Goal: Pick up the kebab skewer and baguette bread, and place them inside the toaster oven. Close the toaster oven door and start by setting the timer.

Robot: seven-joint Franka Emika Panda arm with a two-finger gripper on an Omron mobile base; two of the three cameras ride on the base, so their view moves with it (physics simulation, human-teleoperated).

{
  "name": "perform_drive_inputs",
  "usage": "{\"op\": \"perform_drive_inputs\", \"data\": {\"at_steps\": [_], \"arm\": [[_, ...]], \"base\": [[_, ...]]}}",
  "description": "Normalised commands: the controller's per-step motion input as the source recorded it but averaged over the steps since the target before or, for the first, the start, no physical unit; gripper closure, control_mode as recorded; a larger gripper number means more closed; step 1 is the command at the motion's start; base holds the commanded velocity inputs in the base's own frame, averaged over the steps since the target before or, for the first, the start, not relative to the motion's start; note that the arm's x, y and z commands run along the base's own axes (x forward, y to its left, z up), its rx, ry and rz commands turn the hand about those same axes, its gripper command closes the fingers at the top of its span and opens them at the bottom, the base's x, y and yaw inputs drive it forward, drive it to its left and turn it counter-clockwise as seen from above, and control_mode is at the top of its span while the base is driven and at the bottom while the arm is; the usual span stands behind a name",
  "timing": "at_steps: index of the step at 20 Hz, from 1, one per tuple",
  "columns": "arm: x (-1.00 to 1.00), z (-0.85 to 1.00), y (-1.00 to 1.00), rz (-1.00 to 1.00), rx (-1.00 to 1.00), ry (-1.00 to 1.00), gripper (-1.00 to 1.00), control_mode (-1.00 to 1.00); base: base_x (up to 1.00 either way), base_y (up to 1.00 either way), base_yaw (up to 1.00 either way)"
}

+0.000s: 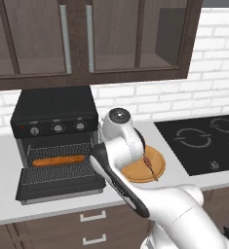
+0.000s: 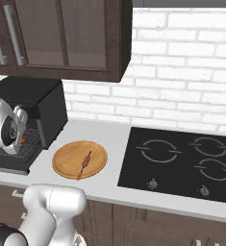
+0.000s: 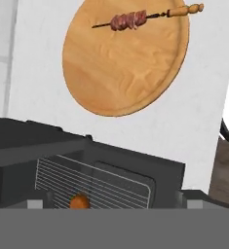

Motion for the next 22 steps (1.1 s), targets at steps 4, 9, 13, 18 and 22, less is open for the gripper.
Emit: {"op": "perform_drive_inputs", "data": {"at_steps": [4,9,13,18,22], "arm": [[0.14,0.02,-0.84,0.32,0.00,0.01,-1.00,-1.00],[0.01,0.00,-0.64,0.53,0.01,-0.02,-1.00,-1.00],[0.00,-0.01,-0.63,0.64,0.00,-0.03,-1.00,-1.00],[-0.10,-0.10,-0.69,0.73,-0.05,-0.01,-1.00,-1.00],[-0.33,-0.07,-0.23,0.86,-0.17,-0.04,-1.00,-1.00]], "base": [[0.00,0.00,0.00],[0.00,0.00,0.00],[0.00,0.00,0.00],[0.00,0.00,0.00],[0.00,0.00,0.00]]}}
